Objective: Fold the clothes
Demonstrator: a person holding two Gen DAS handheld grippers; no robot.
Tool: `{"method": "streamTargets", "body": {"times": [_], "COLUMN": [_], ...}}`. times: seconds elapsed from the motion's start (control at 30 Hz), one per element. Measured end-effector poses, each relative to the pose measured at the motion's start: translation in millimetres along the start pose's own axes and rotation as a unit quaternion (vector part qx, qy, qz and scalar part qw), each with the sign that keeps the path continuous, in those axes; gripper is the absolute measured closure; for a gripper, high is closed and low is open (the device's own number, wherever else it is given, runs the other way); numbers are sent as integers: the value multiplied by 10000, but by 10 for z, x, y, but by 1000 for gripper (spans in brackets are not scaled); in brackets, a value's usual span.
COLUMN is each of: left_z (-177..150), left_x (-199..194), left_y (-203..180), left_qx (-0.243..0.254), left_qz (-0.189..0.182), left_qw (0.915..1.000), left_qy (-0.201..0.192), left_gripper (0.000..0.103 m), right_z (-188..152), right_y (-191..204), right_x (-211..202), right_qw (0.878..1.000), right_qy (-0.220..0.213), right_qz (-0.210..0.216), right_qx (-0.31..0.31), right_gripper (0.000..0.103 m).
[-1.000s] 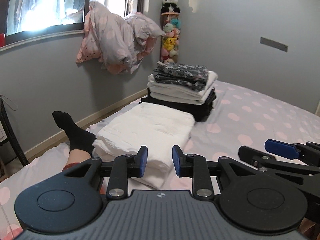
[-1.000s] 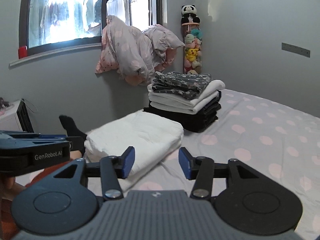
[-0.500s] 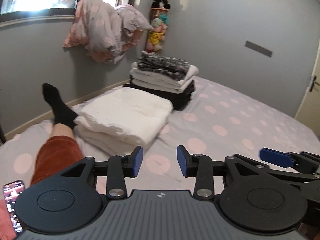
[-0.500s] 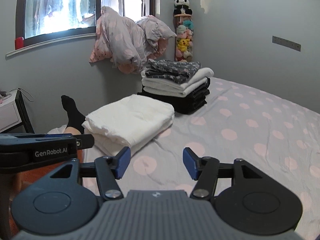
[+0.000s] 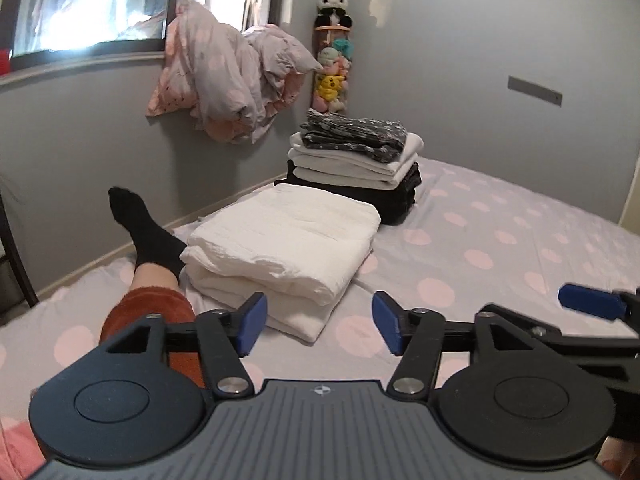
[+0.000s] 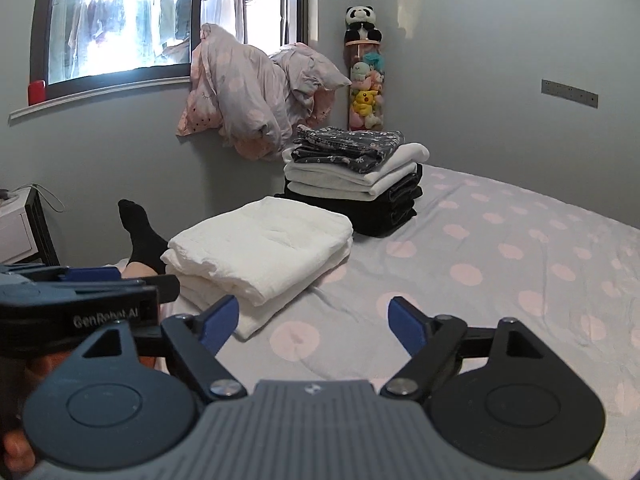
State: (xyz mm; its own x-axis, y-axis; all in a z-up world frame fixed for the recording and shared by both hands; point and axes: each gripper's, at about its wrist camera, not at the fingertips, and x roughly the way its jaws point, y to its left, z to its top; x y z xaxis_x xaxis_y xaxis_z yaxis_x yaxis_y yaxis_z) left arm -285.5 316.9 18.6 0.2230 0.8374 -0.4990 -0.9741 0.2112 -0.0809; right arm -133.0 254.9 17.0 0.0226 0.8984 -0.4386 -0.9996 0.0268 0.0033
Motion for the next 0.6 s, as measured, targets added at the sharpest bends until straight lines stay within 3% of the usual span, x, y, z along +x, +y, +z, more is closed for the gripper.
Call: {"method": "streamTargets", "body": {"times": [0.6], "left_z": [-114], "left_x": [95], "left_y": [-61], "left_qx": [5], "left_qz": [164], "left_qw": [9974], "left_qy": [697], "left_gripper": [25], "right_z": [-134], "right_y": [-121], "right_x": [90], "right_qw": [9964], "right_qy": [717], "right_qz": [-183], "right_qx": [413], "right_gripper": [15]}}
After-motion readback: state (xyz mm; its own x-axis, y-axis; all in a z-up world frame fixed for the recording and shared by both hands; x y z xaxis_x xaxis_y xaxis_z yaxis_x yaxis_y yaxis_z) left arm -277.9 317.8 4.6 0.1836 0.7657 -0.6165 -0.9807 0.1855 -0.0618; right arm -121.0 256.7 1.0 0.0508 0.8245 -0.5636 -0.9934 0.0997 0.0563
